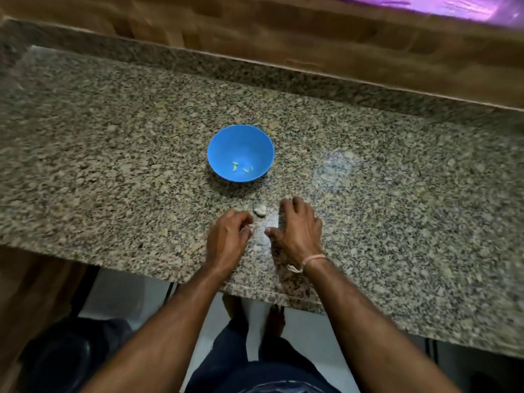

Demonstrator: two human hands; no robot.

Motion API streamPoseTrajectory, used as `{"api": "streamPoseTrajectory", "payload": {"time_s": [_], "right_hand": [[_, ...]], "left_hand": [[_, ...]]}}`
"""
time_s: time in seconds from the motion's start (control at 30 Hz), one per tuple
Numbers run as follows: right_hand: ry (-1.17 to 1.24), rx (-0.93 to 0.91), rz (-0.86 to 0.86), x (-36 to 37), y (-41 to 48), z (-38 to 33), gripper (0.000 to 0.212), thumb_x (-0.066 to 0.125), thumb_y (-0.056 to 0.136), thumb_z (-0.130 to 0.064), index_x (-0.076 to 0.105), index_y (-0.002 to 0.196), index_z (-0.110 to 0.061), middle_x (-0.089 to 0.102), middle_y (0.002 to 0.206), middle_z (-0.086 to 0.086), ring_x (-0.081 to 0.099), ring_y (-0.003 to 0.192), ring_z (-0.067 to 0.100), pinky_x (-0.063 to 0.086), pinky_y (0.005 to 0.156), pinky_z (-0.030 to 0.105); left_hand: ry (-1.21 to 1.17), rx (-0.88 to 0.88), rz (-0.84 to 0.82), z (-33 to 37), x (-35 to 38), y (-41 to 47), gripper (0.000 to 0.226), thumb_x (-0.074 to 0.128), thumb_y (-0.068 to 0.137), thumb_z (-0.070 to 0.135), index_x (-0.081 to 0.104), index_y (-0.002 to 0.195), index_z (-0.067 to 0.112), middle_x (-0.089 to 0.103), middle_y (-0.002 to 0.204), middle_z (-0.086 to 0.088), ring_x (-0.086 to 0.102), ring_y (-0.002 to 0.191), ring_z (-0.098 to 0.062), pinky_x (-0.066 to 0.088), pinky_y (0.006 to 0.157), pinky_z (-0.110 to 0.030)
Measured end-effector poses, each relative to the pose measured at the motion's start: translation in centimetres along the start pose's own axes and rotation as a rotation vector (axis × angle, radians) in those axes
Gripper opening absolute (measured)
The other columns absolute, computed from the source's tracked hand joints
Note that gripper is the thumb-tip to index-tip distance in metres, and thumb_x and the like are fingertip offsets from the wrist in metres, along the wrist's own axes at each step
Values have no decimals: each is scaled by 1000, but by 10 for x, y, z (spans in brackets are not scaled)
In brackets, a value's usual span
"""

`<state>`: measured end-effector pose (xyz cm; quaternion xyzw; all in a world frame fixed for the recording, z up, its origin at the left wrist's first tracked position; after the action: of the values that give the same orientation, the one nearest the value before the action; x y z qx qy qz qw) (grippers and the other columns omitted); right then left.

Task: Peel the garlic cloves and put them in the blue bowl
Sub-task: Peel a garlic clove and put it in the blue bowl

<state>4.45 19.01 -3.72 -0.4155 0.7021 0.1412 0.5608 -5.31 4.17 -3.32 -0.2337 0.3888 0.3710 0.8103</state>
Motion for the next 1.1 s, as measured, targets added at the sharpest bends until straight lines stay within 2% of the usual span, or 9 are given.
{"api": "streamPoseTrajectory", "payload": {"time_s": [0.13, 0.2, 0.37, 0.67, 0.73, 0.8, 0.83, 1.0, 1.1], "right_hand": [[-43, 44, 35, 4, 3, -4, 78, 76, 85, -53, 39, 148, -25, 28, 162, 5, 26, 145, 29, 32, 110, 55], [-33, 58, 43, 5, 4, -4, 79, 77, 84, -54, 39, 147, -26, 28, 162, 3, 27, 145, 28, 32, 111, 56], [24, 95, 38, 4, 6, -3, 81, 78, 81, -55, 39, 147, -30, 26, 164, -1, 23, 147, 24, 26, 117, 56], [81, 121, 53, 1, 3, -7, 83, 81, 82, -46, 39, 151, -29, 25, 166, 0, 22, 150, 23, 21, 122, 51], [189, 45, 116, 0, 3, -12, 77, 82, 85, -33, 45, 151, -26, 37, 159, 2, 32, 142, 19, 28, 119, 36], [313, -65, 133, 2, 5, -24, 65, 81, 88, -16, 54, 146, -21, 50, 144, 3, 43, 125, 14, 32, 99, 6], [333, -116, 133, 3, 8, -31, 56, 79, 88, -11, 60, 141, -19, 55, 136, 3, 48, 118, 15, 32, 86, 3], [409, -208, 148, 6, 19, -34, 20, 73, 93, -13, 72, 113, -16, 63, 107, -3, 57, 100, 16, 41, 74, 26], [833, -49, 5, 7, 15, -17, 17, 74, 93, -12, 75, 110, -13, 74, 101, 0, 71, 95, 15, 57, 81, 30]], "left_hand": [[-29, -20, 18, 0, 0, 7, 13, 75, 93, 16, 67, 91, 26, 61, 91, 11, 50, 77, -4, 32, 55, -21], [-97, -46, 44, -2, -5, 9, 14, 72, 95, 15, 66, 91, 28, 64, 91, 14, 53, 74, -1, 39, 56, -19], [-201, -58, 179, 10, -48, 45, 7, 72, 96, 19, 70, 100, 24, 68, 95, 13, 59, 76, -4, 37, 57, -19], [14, 86, 213, 30, -79, 97, 25, 77, 92, 16, 71, 115, 22, 68, 110, 3, 63, 79, -15, 38, 64, -27], [-48, 95, 246, 30, -77, 75, 16, 75, 93, 18, 70, 108, 21, 67, 103, 5, 59, 75, -11, 39, 61, -25], [-139, 4, 173, 18, -57, 50, 7, 72, 95, 23, 70, 101, 24, 66, 98, 8, 61, 77, -10, 43, 61, -26], [-205, -76, 102, 9, -42, 40, 6, 70, 96, 25, 70, 102, 24, 67, 99, 8, 63, 82, -10, 48, 65, -27], [-526, -375, -125, -13, 18, 21, 22, 63, 103, 21, 72, 123, 25, 75, 109, 3, 72, 99, -16, 61, 88, -38], [-742, -418, -149, -1, 21, 20, 22, 62, 103, 17, 74, 120, 24, 78, 110, 0, 74, 97, -14, 62, 84, -35]]}}
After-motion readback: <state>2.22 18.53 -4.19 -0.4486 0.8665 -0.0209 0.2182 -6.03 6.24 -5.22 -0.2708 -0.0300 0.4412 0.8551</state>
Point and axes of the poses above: each hand's wrist, its own y-axis towards the middle knuckle, its own x-axis out of the palm, z = x × y, the point moved 7 cm from there along y, towards the middle knuckle
